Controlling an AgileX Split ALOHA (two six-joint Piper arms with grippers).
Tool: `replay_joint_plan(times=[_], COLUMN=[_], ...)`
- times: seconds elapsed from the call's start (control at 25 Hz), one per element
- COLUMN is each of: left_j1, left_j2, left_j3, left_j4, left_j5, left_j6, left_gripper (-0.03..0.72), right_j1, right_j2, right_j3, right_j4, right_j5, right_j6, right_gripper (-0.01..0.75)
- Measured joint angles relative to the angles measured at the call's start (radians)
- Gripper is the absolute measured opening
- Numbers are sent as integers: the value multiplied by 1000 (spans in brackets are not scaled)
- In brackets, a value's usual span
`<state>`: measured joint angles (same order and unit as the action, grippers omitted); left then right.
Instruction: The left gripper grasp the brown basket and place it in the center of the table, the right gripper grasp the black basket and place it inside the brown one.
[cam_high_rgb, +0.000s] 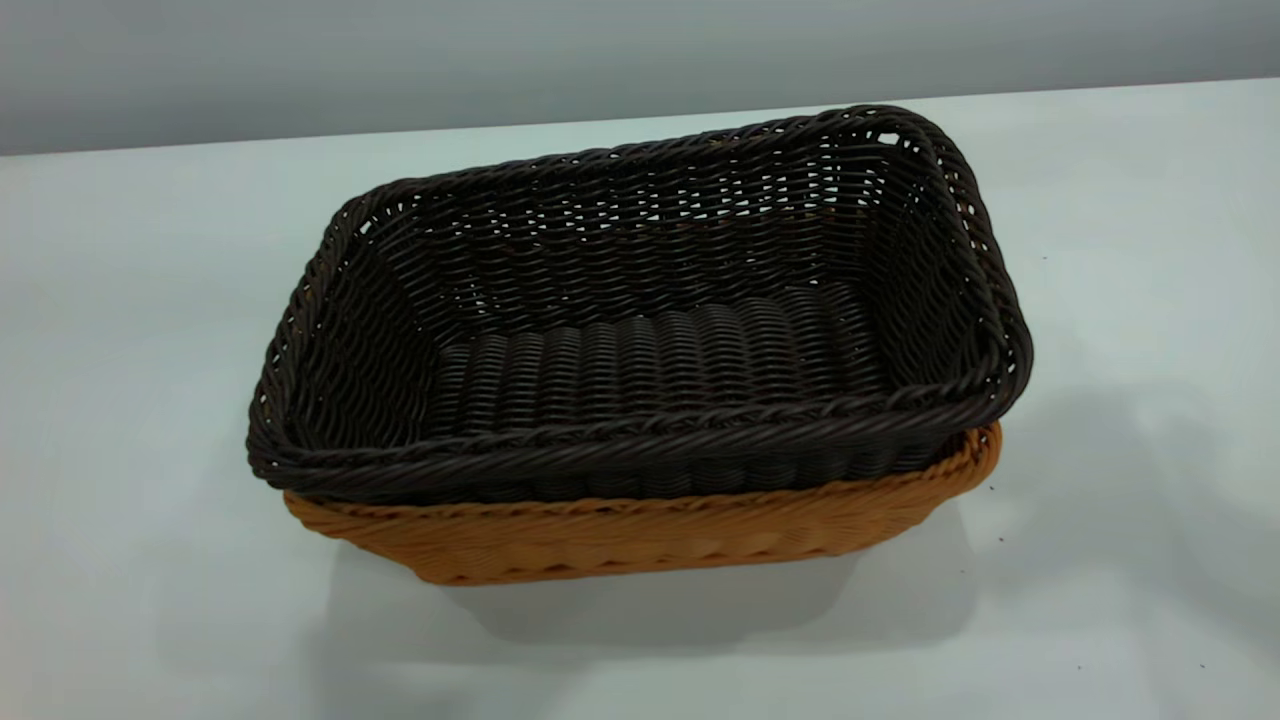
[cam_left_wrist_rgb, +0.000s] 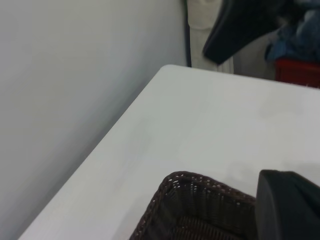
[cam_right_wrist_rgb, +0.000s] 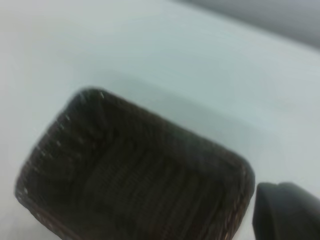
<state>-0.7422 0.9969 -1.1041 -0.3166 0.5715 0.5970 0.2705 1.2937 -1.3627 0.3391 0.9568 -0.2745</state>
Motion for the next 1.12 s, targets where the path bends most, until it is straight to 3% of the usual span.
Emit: replay_joint_plan(times=[0.44,0.72,1.12], left_j1=[-31,-198,-505], left_j2=[-19,-67,-85], left_j3=[2,85,201], left_j4=[251,457,863], left_j5=[185,184,381], left_j6=[-253,-443,-896], left_gripper=[-1,-1,-1], right_j1=[0,-1,-1], right_j2=[-404,-697,-1065], right_j3=[38,205,500], right_j4=[-119,-139,-140], right_j5=[-39,-55,30], right_j6=[-22,-22,66], right_gripper=[2,2,2])
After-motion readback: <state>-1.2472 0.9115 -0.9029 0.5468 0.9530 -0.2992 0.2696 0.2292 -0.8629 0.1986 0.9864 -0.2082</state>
